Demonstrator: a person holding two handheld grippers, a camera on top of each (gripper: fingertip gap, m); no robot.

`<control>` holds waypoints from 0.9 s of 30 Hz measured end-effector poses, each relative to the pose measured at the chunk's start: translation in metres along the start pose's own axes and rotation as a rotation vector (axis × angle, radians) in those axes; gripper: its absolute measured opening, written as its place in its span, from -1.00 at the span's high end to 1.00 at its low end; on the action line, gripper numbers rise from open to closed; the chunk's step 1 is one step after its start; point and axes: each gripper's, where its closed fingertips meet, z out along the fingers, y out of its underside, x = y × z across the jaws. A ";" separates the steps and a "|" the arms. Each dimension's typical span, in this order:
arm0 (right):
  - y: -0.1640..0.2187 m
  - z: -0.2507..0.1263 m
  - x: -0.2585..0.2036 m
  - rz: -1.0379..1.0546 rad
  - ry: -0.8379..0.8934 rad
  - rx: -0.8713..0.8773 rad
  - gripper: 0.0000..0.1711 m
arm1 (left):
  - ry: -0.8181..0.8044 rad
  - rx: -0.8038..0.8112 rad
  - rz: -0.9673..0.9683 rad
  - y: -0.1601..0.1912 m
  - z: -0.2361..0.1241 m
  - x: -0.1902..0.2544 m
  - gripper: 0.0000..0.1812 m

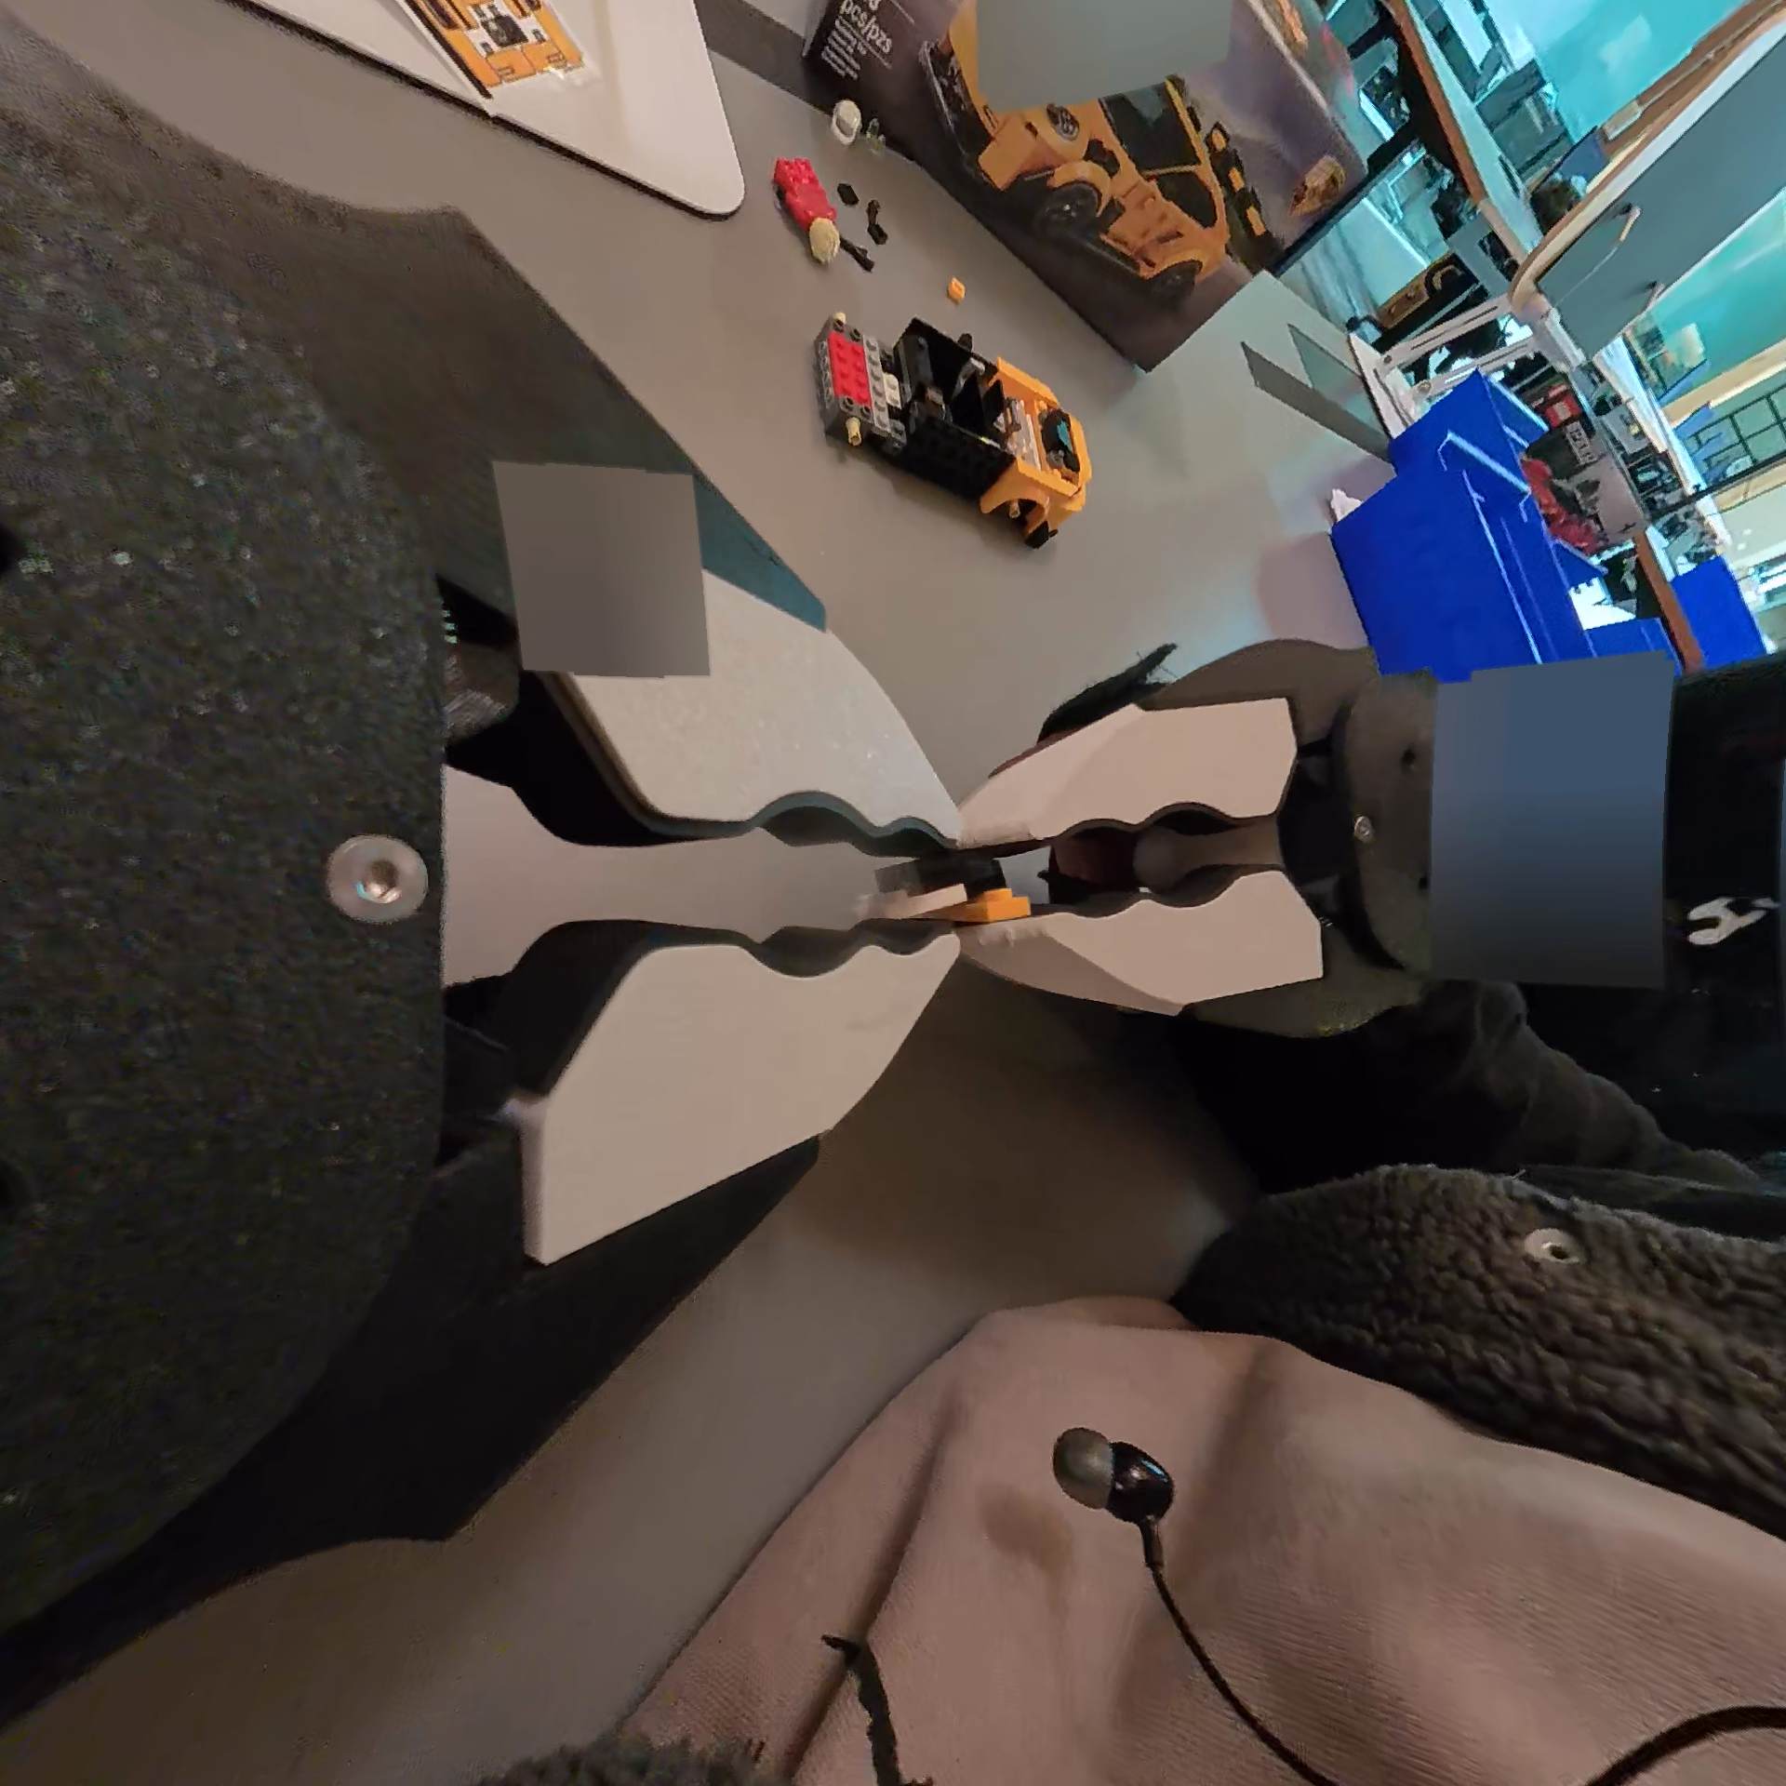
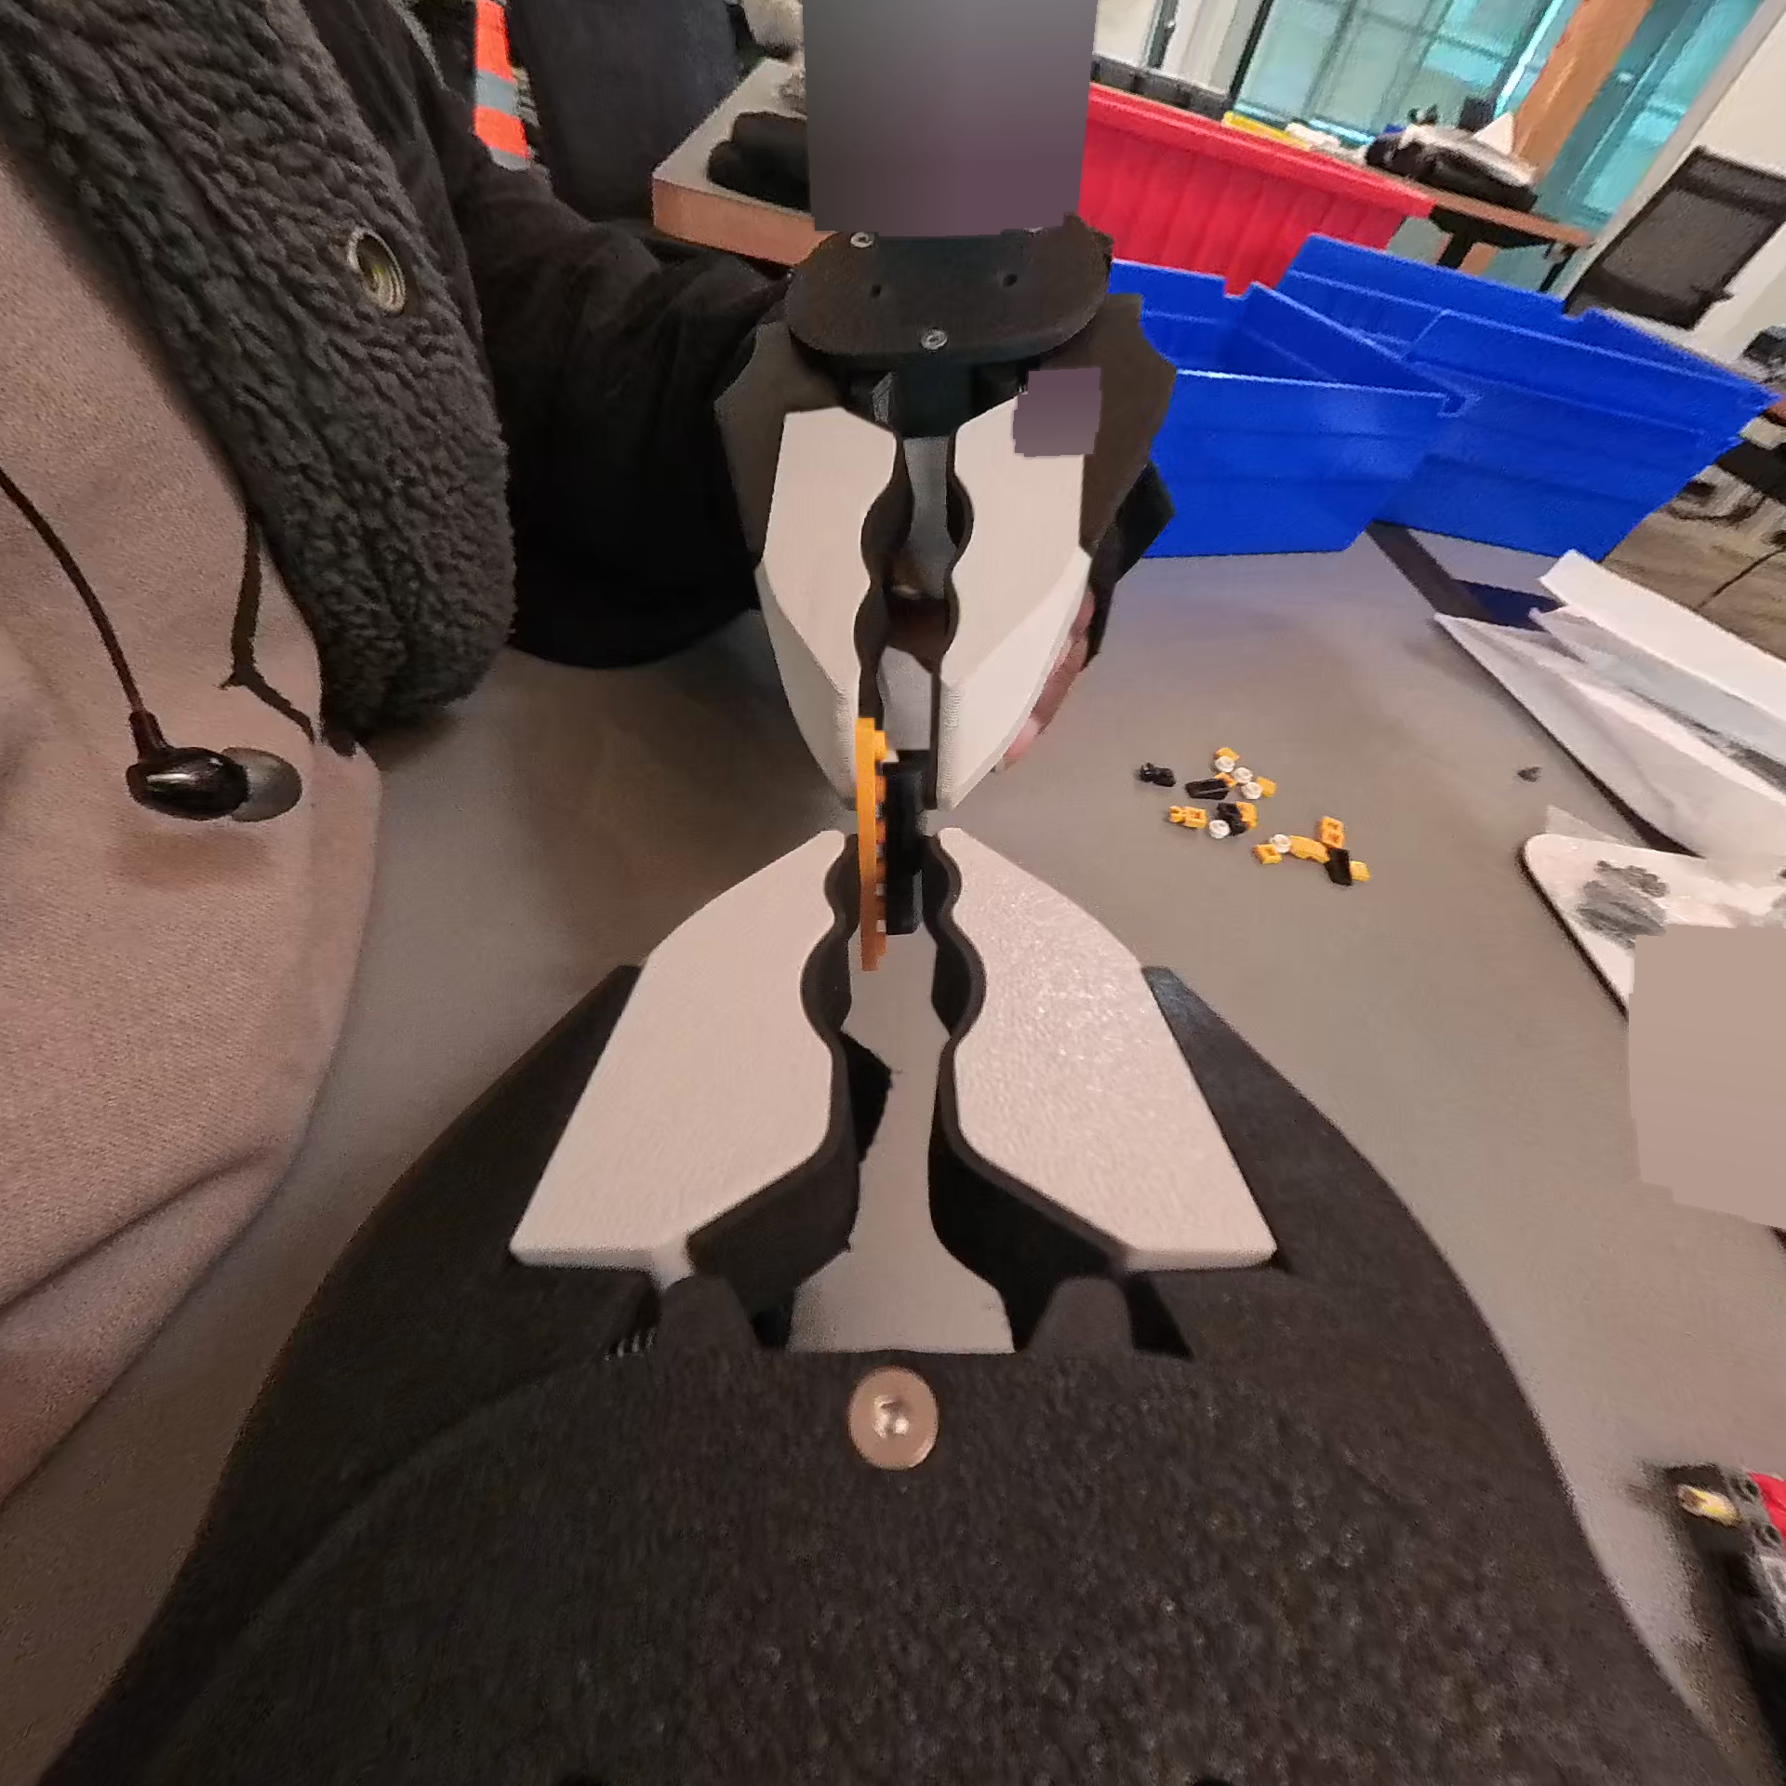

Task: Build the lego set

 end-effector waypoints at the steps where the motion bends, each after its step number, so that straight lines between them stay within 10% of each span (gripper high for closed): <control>1: 0.001 0.001 -0.002 -0.005 -0.010 -0.007 0.85 | 0.007 -0.009 0.013 0.002 0.000 0.002 0.88; 27: 0.003 0.008 -0.013 -0.060 -0.026 -0.047 0.87 | 0.089 -0.058 0.081 0.005 -0.003 0.018 0.87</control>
